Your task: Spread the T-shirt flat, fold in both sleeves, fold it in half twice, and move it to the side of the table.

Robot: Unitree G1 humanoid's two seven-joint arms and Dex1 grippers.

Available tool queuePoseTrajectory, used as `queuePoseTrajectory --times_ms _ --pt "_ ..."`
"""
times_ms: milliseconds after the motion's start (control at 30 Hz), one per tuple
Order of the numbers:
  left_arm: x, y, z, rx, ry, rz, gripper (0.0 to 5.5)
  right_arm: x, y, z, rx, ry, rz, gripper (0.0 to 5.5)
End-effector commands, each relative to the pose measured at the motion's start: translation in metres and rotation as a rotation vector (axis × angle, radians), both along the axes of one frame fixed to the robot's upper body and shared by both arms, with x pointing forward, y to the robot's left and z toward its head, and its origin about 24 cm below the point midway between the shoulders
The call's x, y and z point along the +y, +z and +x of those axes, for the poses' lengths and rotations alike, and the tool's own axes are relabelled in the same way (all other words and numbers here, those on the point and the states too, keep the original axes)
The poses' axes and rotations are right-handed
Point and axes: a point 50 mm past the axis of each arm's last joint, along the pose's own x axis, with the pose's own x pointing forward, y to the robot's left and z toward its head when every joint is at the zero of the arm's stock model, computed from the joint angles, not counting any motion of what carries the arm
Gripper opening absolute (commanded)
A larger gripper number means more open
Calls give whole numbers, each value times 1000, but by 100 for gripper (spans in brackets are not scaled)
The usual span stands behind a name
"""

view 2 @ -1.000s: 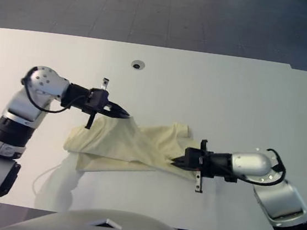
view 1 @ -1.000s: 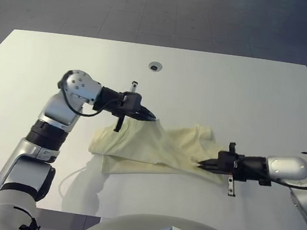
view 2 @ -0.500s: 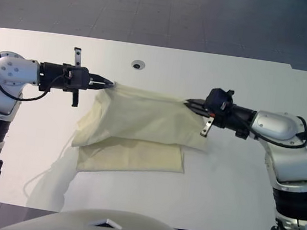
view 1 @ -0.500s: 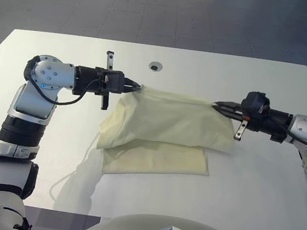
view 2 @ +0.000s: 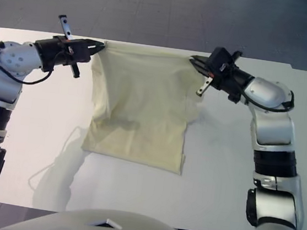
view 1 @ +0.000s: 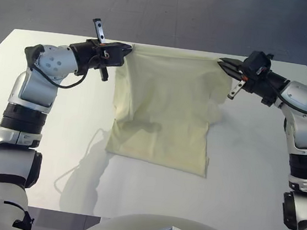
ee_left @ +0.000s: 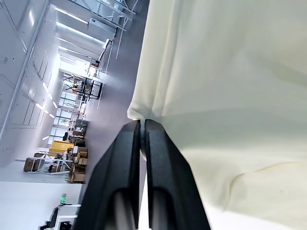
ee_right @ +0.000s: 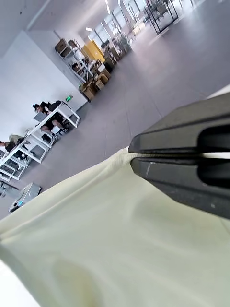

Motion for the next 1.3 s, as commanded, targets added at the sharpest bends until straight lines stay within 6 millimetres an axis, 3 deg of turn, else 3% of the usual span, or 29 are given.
queuePoseTrajectory --times_ms 33,467,800,967,1067,1200,1300 --pt "0 11 18 -84 40 82 0 5 22 24 -115 -39 -40 0" --pt "-5 37 66 -268 176 143 0 8 59 75 -324 -174 -104 0" --pt "-5 40 74 -311 215 148 0 10 69 82 -419 -234 -144 0" --pt "13 33 63 -280 173 160 0 11 75 79 -476 -218 -131 0" --pt "27 26 46 -241 112 159 0 11 75 73 -499 -159 -132 0" --pt "39 14 12 -165 29 194 0 5 60 56 -490 -16 -160 0" --pt "41 4 -14 -89 -31 218 0 -2 40 29 -432 96 -192 0"
